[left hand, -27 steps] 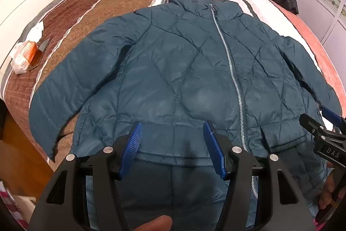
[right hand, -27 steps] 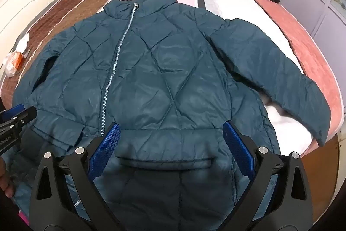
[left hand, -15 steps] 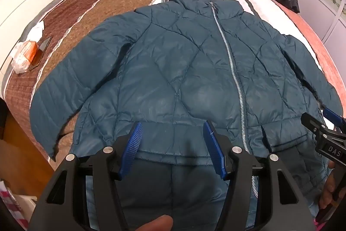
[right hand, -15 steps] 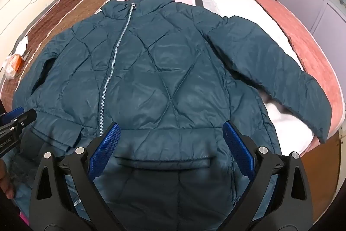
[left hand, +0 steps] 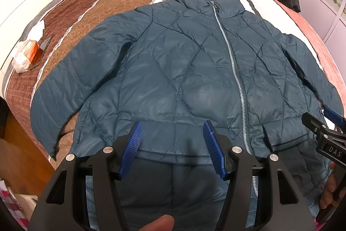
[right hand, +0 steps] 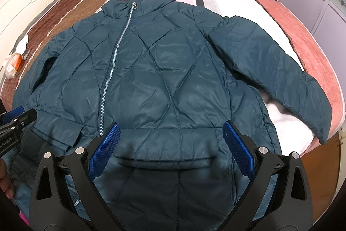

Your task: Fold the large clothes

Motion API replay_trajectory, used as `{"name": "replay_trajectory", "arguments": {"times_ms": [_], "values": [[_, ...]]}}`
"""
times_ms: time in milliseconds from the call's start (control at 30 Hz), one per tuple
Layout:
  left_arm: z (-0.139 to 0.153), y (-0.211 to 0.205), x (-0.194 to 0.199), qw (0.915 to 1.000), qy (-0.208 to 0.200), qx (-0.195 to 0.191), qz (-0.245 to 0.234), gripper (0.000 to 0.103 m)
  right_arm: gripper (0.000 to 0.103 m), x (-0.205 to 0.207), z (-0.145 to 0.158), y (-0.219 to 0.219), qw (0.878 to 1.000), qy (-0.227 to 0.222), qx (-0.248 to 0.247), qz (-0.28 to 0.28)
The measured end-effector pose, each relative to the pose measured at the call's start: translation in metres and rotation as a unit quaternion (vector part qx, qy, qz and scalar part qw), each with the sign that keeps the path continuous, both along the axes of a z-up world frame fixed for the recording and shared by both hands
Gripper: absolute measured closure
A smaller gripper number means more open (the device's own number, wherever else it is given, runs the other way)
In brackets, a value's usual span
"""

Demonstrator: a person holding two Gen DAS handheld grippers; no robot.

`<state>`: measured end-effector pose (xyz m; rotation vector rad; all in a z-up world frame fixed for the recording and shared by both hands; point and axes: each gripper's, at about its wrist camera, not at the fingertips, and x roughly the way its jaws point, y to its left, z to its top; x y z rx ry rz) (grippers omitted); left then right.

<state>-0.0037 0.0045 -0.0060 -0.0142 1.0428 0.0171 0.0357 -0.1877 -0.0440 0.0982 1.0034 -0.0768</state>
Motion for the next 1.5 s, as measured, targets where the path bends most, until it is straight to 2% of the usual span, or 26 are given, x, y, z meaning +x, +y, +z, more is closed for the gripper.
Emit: {"name": "replay_trajectory", "arguments": {"times_ms": [1500], "values": [[-0.0071, 0.0053, -0.0011, 0.9999, 0.013, 0.004, 0.003, 0.045, 0.008, -0.0008, -0.0006, -0.0084, 1.000, 0.005, 0.013, -0.020]]}}
